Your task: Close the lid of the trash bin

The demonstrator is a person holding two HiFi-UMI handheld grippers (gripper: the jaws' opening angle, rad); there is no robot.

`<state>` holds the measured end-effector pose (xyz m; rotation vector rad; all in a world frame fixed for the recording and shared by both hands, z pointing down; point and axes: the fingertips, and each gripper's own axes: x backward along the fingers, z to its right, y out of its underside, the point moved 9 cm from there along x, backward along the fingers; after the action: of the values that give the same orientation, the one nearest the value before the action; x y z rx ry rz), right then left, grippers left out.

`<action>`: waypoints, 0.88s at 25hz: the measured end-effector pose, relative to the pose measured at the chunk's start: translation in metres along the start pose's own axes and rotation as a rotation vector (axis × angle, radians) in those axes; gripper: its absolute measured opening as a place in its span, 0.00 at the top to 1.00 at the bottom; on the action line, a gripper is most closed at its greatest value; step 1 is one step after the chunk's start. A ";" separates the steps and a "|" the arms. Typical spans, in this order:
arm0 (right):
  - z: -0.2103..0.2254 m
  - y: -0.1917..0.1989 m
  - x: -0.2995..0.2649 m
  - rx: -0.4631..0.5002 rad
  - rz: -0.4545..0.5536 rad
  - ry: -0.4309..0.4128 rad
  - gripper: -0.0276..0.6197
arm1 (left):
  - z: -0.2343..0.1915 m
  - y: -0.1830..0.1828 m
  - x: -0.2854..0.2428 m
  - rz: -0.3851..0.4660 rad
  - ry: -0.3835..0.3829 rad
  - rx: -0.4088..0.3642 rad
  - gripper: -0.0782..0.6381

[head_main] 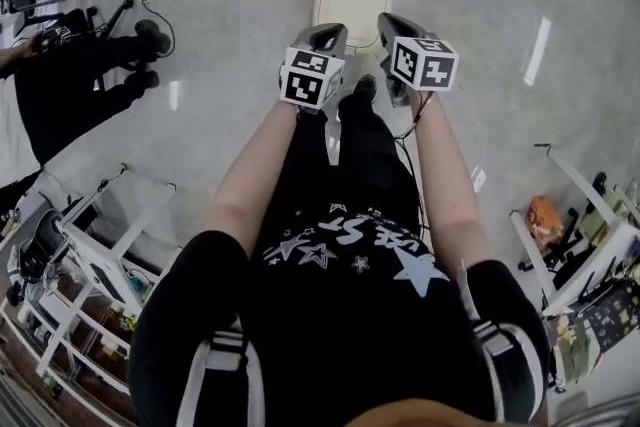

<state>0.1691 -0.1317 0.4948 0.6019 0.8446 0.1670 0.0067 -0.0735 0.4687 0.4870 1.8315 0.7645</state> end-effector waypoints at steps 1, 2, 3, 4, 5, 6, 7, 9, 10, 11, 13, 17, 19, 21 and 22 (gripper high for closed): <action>-0.005 -0.001 0.003 0.002 0.006 -0.003 0.95 | -0.001 -0.003 0.005 0.008 0.000 -0.003 0.88; -0.010 -0.003 0.006 0.003 0.011 -0.004 0.95 | -0.003 -0.007 0.010 0.016 0.000 -0.007 0.88; -0.016 -0.004 0.007 0.003 0.015 -0.004 0.95 | -0.006 -0.011 0.015 0.025 0.000 -0.011 0.88; -0.022 -0.004 0.007 0.000 0.019 -0.003 0.95 | -0.009 -0.015 0.019 0.035 0.002 -0.013 0.88; -0.027 -0.004 0.008 -0.003 0.023 0.000 0.95 | -0.013 -0.019 0.024 0.045 0.006 -0.016 0.88; -0.033 -0.004 0.009 -0.005 0.028 0.003 0.95 | -0.015 -0.023 0.029 0.058 0.011 -0.018 0.88; -0.038 -0.004 0.011 -0.006 0.034 0.007 0.95 | -0.017 -0.027 0.033 0.072 0.018 -0.020 0.88; -0.049 -0.004 0.016 -0.005 0.050 0.017 0.95 | -0.020 -0.032 0.044 0.097 0.036 -0.024 0.88; -0.057 -0.004 0.019 -0.005 0.062 0.023 0.95 | -0.023 -0.033 0.050 0.108 0.047 -0.026 0.88; -0.065 -0.005 0.021 -0.006 0.077 0.029 0.95 | -0.026 -0.034 0.058 0.118 0.058 -0.030 0.88; -0.083 -0.005 0.028 -0.007 0.118 0.047 0.95 | -0.033 -0.033 0.074 0.133 0.080 -0.045 0.88; -0.119 -0.004 0.044 0.068 0.203 0.132 0.95 | -0.045 -0.028 0.106 0.165 0.125 -0.078 0.88; -0.139 -0.003 0.052 0.094 0.235 0.152 0.95 | -0.052 -0.028 0.125 0.193 0.143 -0.084 0.88; -0.159 -0.002 0.058 0.102 0.269 0.160 0.95 | -0.058 -0.029 0.143 0.225 0.159 -0.092 0.88; -0.167 -0.002 0.062 0.105 0.290 0.164 0.95 | -0.059 -0.031 0.152 0.242 0.167 -0.098 0.88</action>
<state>0.0858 -0.0378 0.3681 0.8168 0.9261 0.4425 -0.1044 -0.0138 0.3605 0.6030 1.8986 1.0812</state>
